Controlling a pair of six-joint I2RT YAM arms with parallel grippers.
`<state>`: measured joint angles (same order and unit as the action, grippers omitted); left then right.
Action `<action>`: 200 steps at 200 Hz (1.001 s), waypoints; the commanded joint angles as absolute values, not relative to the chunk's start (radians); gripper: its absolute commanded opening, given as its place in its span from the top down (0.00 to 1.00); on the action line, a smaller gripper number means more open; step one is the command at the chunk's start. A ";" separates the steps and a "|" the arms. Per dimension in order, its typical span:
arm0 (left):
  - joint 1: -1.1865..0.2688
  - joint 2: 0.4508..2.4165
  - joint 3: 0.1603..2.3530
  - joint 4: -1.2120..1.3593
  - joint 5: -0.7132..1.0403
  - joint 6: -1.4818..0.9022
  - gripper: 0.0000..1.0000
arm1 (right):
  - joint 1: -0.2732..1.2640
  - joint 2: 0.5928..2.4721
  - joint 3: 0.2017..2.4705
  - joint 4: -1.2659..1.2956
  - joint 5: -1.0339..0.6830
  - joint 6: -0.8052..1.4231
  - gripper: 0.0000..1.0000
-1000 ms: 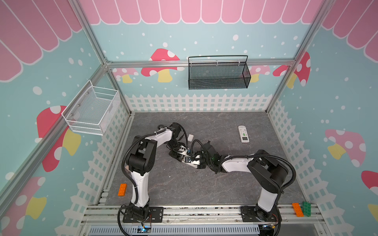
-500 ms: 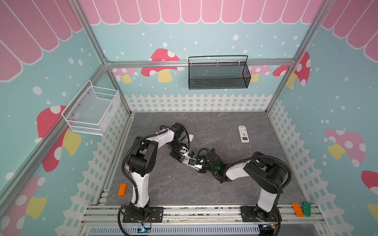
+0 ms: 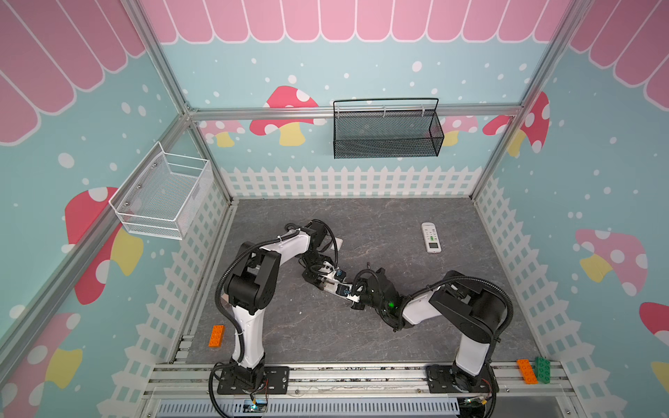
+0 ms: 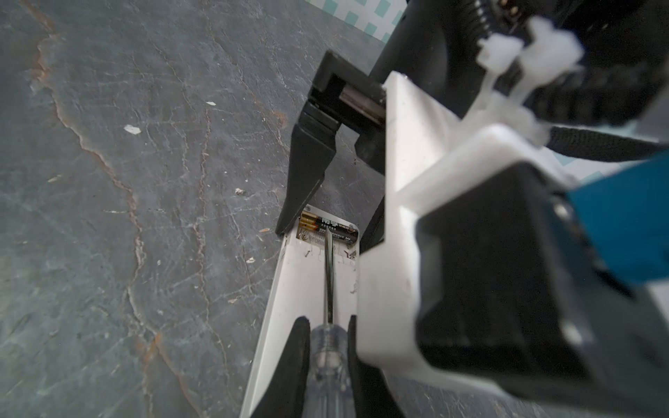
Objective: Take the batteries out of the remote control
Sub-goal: 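Pry at the remaining battery's edge with the right gripper's screwdriver tip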
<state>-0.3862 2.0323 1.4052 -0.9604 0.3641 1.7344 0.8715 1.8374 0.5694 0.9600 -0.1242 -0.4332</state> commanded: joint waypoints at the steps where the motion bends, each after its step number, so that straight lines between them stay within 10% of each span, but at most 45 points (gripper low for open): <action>1: -0.389 2.017 1.390 -0.973 0.353 1.754 0.44 | 0.878 1.881 0.551 1.046 -0.124 -0.425 1.00; 111: -0.361 2.042 1.408 -0.974 0.320 1.760 0.41 | 0.881 1.847 0.699 0.687 -0.120 -0.548 1.00; 200: -0.389 2.033 1.408 -0.973 0.364 1.755 0.37 | 0.880 1.883 0.602 1.025 -0.164 -0.408 1.00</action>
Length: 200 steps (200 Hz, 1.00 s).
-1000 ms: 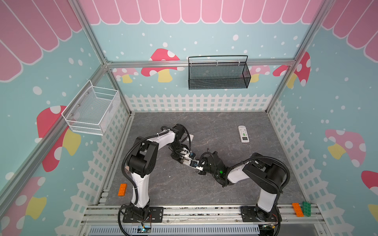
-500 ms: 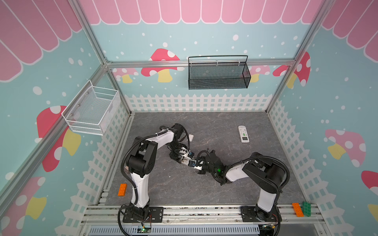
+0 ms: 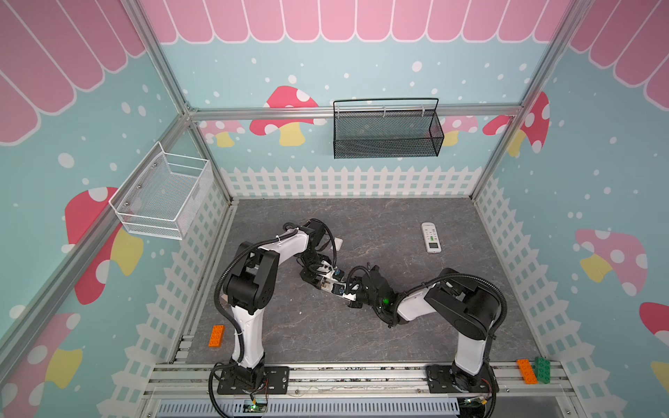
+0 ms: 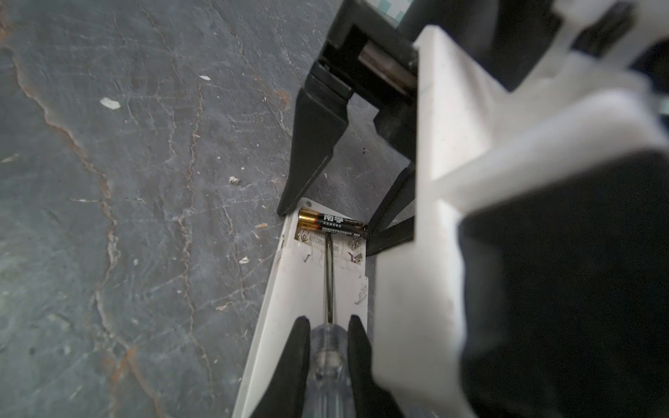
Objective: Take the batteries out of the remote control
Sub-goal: 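Lever the second AAA battery out with the screwdriver while the left gripper releases the remote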
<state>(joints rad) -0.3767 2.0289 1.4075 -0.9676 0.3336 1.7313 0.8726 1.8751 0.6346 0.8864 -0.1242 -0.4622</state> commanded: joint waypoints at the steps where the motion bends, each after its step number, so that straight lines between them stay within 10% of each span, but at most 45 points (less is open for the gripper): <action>1: -0.390 2.033 1.408 -0.973 0.364 1.754 0.37 | 0.880 1.881 0.601 1.026 -0.166 -0.406 1.00; 132: -0.351 1.918 1.414 -0.976 0.307 1.621 0.28 | 0.880 1.763 0.545 1.004 -0.125 -0.413 1.00; 200: -0.192 1.873 1.486 -0.778 0.073 0.762 0.25 | 0.875 1.416 0.418 0.735 0.068 -0.192 1.00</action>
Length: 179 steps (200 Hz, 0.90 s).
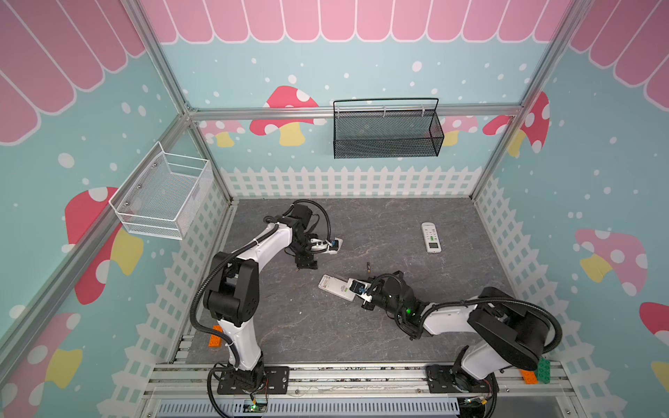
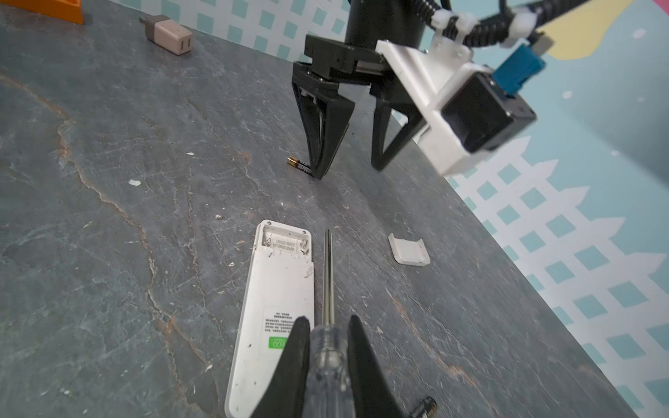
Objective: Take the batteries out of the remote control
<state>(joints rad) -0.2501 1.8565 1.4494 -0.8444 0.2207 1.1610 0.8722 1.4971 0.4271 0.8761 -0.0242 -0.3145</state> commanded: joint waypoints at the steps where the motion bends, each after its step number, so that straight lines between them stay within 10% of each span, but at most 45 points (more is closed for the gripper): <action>1: -0.189 1.874 1.488 -0.781 0.069 0.754 0.25 | 0.875 1.411 0.417 0.731 0.072 -0.189 1.00; 67: -0.119 1.940 1.508 -0.856 0.044 0.349 0.25 | 0.761 1.186 0.375 0.557 0.177 0.057 1.00; 179: -0.100 2.034 1.457 -0.846 0.003 0.348 0.30 | 0.703 1.035 0.346 0.418 0.186 0.049 1.00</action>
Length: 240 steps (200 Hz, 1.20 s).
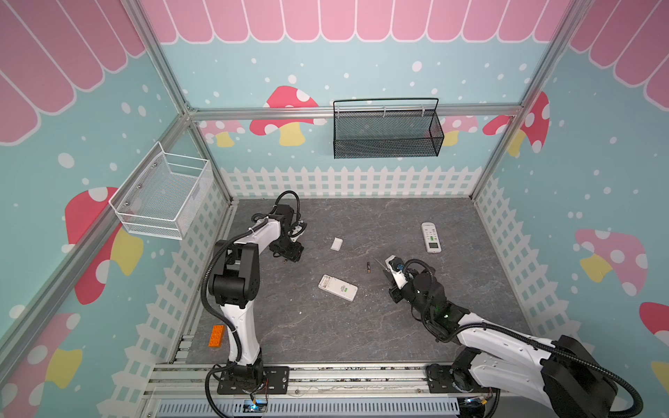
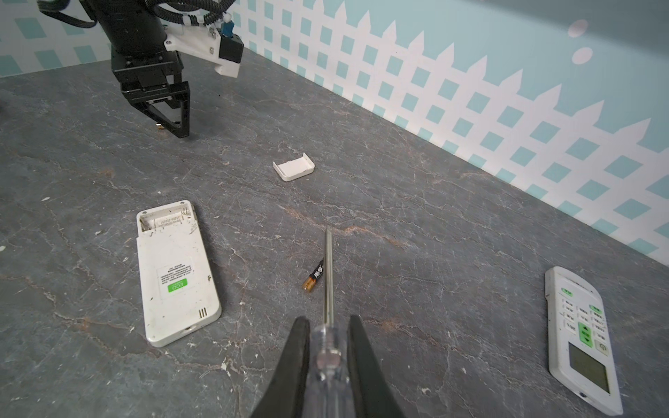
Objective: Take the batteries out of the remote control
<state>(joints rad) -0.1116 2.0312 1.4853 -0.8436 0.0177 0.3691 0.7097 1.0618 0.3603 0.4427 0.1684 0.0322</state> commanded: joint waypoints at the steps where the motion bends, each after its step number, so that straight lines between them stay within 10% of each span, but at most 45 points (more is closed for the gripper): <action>1: -0.099 2.034 1.457 -0.846 0.005 0.348 0.30 | 0.703 1.035 0.346 0.418 0.185 0.049 1.00; 105: -0.096 2.062 1.475 -0.845 0.026 0.315 0.46 | 0.616 1.005 0.353 0.360 0.153 0.085 1.00; 174: -0.178 1.963 1.555 -0.850 -0.038 0.382 0.28 | 0.558 1.037 0.399 0.320 0.116 0.092 1.00; 240: -0.362 1.772 1.385 -0.831 0.489 0.821 0.20 | 0.443 1.048 0.372 0.329 0.088 0.232 1.00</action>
<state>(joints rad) -0.3252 1.8053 1.4551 -0.8143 0.2447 0.6010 0.4759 1.0492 0.3698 0.3138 0.1020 0.1490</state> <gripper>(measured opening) 0.793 0.172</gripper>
